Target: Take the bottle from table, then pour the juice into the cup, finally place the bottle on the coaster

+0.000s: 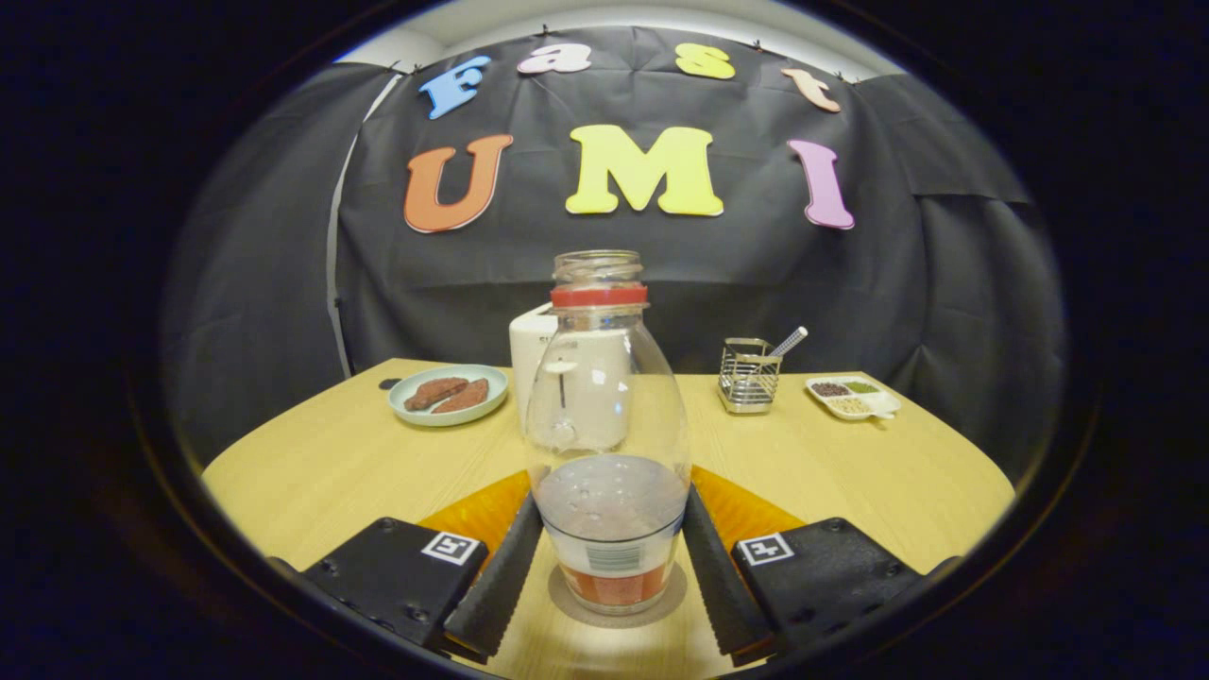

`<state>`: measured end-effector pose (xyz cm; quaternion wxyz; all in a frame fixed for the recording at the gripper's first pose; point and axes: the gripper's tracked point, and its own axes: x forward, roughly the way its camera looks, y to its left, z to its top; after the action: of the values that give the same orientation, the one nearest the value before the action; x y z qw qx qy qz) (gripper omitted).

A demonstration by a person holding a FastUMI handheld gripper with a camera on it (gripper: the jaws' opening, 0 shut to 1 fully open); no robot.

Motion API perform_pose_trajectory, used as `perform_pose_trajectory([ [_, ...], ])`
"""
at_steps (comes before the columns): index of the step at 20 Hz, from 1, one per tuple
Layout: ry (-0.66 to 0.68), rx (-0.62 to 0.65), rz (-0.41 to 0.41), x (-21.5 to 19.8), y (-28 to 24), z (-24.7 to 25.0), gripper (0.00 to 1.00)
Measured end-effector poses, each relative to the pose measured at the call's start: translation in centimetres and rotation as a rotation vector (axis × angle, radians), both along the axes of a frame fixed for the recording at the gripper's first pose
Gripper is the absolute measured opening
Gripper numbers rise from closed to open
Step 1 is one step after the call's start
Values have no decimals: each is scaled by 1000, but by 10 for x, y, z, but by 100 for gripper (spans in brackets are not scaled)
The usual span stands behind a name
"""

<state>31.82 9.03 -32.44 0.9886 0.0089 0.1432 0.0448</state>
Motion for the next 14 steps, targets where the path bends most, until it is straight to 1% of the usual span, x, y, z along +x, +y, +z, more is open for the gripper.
perform_pose_trajectory([
  [3,12,15,-1,-2,-1,-2,85],
  [8,34,39,4,-5,-3,-6,98],
  [10,30,44,25,-10,1,-3,99],
  [14,-8,19,27,-18,-2,15,100],
])
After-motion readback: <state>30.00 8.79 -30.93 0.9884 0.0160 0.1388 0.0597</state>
